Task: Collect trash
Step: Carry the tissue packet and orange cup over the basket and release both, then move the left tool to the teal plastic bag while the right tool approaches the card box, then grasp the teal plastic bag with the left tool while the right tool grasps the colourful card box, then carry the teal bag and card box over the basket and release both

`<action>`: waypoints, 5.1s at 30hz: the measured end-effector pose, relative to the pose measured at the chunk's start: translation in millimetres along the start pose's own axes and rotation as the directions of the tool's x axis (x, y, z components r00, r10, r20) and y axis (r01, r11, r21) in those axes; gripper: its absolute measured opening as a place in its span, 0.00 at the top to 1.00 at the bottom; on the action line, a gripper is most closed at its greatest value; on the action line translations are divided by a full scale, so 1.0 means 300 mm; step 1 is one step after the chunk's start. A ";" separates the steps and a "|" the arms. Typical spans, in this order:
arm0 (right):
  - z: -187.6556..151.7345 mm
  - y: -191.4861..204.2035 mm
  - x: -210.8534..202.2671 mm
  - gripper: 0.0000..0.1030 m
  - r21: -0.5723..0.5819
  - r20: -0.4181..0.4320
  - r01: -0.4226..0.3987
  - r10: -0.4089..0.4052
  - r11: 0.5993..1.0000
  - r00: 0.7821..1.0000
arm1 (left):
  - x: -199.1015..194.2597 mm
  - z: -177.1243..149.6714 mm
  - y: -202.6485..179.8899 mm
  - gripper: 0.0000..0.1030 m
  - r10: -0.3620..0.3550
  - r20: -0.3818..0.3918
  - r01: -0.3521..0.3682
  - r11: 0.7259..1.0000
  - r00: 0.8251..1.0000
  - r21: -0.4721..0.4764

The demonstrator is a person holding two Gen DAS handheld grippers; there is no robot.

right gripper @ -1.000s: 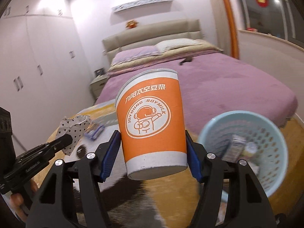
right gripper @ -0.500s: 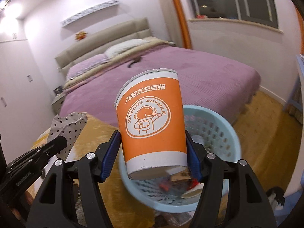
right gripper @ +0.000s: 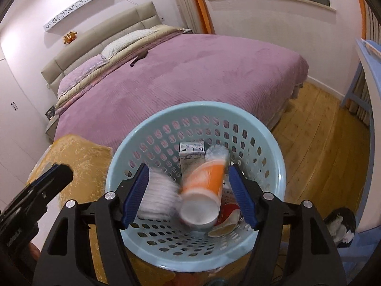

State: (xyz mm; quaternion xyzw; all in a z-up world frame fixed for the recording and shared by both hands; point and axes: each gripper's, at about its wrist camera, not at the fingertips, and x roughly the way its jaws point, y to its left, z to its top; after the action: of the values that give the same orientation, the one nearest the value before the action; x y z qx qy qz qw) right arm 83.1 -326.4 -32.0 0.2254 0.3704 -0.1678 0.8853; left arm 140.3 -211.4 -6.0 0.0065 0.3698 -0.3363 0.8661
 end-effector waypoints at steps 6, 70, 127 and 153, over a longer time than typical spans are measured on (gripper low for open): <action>0.002 0.038 -0.052 0.36 -0.025 0.043 -0.029 0.030 0.999 0.999 | -0.100 -0.028 0.080 0.39 0.008 0.038 -0.006 0.999 0.999 -0.051; -0.376 1.336 0.265 0.23 -0.697 -0.333 -0.439 0.287 0.566 0.898 | -0.610 -0.350 1.037 0.63 0.565 -0.066 -0.519 0.698 0.822 -0.493; -0.048 0.235 -0.206 0.40 -0.314 0.086 -0.137 0.172 0.939 0.981 | -0.237 0.010 0.073 0.64 0.034 0.065 -0.033 0.999 0.997 -0.029; -0.014 0.028 -0.123 0.34 -0.125 0.038 -0.060 0.065 0.990 0.997 | -0.088 -0.098 0.069 0.28 0.032 0.031 -0.031 1.000 0.999 -0.002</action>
State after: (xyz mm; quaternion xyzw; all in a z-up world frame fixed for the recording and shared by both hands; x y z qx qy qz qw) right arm 59.8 -312.4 -5.2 0.1780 0.3541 -0.1214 0.9100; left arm 120.6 -172.4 -15.4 0.0062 0.3565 -0.3223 0.8769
